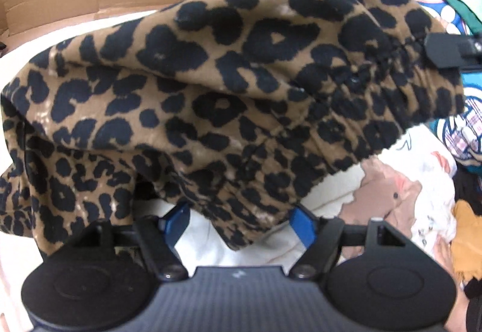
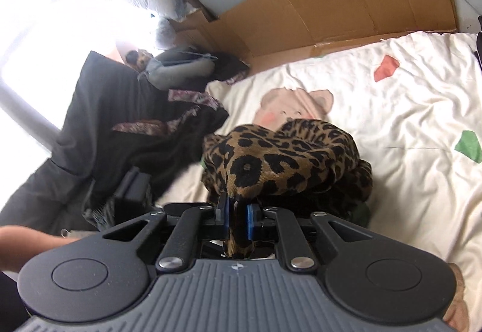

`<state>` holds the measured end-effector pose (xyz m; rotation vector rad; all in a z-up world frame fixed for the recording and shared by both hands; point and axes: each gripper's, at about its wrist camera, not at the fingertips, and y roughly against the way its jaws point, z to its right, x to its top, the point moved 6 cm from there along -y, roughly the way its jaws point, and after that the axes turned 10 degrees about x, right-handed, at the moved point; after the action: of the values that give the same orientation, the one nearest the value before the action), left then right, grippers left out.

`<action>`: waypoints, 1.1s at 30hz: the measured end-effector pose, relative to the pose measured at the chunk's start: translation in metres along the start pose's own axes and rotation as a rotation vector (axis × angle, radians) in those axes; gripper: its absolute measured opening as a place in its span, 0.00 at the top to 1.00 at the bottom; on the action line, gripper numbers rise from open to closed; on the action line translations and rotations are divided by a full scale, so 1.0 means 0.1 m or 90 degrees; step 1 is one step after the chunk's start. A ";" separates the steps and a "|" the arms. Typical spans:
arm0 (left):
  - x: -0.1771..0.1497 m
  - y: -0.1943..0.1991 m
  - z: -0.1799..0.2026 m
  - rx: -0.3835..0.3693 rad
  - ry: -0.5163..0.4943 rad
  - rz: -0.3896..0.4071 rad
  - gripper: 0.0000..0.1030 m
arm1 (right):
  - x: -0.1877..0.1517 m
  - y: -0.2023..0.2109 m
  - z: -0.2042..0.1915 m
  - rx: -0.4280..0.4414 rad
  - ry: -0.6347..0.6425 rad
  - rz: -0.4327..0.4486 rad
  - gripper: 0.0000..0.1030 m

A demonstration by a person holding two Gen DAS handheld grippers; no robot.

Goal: Fold clothes

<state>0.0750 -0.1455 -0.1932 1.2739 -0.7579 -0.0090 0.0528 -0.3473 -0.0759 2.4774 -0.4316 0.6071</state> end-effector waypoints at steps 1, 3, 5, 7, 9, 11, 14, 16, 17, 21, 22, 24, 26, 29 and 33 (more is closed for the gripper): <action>0.00 0.00 0.00 0.003 0.002 0.005 0.27 | 0.03 -0.01 -0.03 0.005 0.000 0.003 0.91; 0.00 -0.01 0.01 0.003 0.009 0.009 0.27 | 0.07 -0.02 -0.08 0.013 0.000 0.009 0.91; -0.01 -0.01 0.01 0.006 0.006 0.014 0.27 | 0.08 -0.02 -0.12 0.018 0.002 0.012 0.91; -0.01 -0.01 0.02 0.010 -0.008 0.022 0.37 | 0.09 -0.01 -0.16 0.023 0.002 0.013 0.91; -0.02 0.02 -0.01 0.000 -0.015 0.036 0.45 | 0.10 -0.01 -0.19 0.026 0.003 0.014 0.91; -0.01 0.09 -0.06 -0.014 -0.014 0.052 0.58 | 0.13 0.01 -0.19 0.025 -0.001 0.023 0.91; 0.04 0.25 -0.15 -0.045 -0.008 0.078 0.76 | 0.18 0.09 -0.15 0.015 -0.008 0.043 0.92; 0.11 0.37 -0.21 -0.056 -0.002 0.091 0.83 | 0.24 0.17 -0.12 0.013 -0.017 0.062 0.92; 0.15 0.43 -0.24 -0.056 -0.002 0.099 0.84 | 0.27 0.21 -0.10 0.011 -0.020 0.070 0.92; 0.33 0.68 -0.32 -0.064 -0.006 0.132 0.88 | 0.44 0.40 -0.09 0.005 -0.015 0.109 0.92; 0.37 0.76 -0.32 -0.070 -0.008 0.142 0.88 | 0.48 0.46 -0.10 0.006 -0.011 0.119 0.92; 0.45 0.91 -0.31 -0.083 -0.015 0.164 0.89 | 0.55 0.57 -0.14 0.008 -0.003 0.139 0.92; 0.54 1.07 -0.28 -0.098 -0.019 0.181 0.89 | 0.60 0.68 -0.17 0.014 -0.002 0.157 0.92; 0.60 1.32 -0.27 -0.123 -0.033 0.210 0.90 | 0.69 0.87 -0.25 0.023 -0.001 0.182 0.92; 0.90 1.62 -0.07 -0.163 -0.046 0.249 0.90 | 0.79 1.14 -0.40 0.039 0.013 0.216 0.92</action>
<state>0.0829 -0.1234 -0.0095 0.8726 -1.0253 0.1609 0.0591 -0.4287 0.0429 2.4713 -0.8470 0.7880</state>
